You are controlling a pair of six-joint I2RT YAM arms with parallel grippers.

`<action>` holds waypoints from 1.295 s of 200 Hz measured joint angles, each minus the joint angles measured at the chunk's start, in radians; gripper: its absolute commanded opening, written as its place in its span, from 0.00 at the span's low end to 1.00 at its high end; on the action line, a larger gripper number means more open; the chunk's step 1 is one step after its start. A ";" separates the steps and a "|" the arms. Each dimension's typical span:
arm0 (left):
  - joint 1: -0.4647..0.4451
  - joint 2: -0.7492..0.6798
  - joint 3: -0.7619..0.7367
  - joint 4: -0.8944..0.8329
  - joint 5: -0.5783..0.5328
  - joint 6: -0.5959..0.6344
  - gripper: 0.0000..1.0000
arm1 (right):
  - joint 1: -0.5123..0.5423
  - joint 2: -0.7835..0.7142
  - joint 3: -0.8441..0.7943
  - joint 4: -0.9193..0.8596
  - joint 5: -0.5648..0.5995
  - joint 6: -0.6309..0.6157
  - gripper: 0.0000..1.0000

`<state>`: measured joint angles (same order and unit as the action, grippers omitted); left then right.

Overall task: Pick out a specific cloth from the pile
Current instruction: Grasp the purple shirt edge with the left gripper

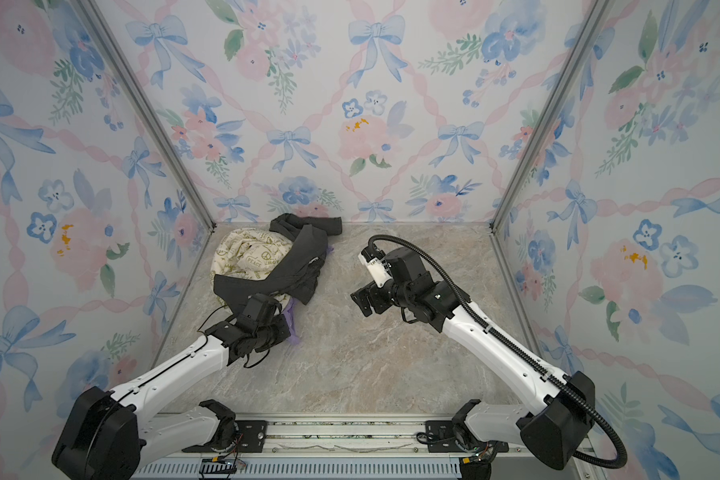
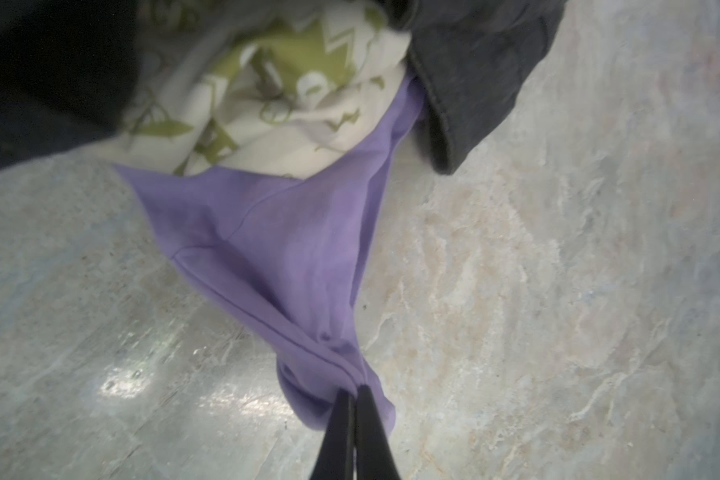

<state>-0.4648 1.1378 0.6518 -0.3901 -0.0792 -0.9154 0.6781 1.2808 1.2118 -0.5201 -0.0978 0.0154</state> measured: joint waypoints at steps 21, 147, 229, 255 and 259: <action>0.000 -0.002 0.080 0.003 0.003 0.020 0.00 | 0.000 -0.007 0.000 0.001 0.000 0.004 0.97; 0.000 -0.045 0.360 -0.025 -0.078 0.183 0.00 | 0.061 0.016 0.001 0.052 -0.010 0.044 0.97; 0.039 -0.041 0.528 -0.049 -0.141 0.256 0.00 | 0.088 0.077 0.055 0.077 -0.035 0.049 0.97; 0.061 -0.018 0.601 -0.061 -0.145 0.262 0.00 | 0.091 0.078 0.056 0.085 -0.038 0.049 0.97; 0.064 -0.013 0.613 -0.064 -0.145 0.264 0.00 | 0.091 0.078 0.056 0.085 -0.038 0.049 0.97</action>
<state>-0.4011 1.1248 1.2652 -0.4538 -0.2245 -0.6518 0.7692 1.3586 1.2678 -0.4351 -0.1356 0.0647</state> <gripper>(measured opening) 0.047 0.970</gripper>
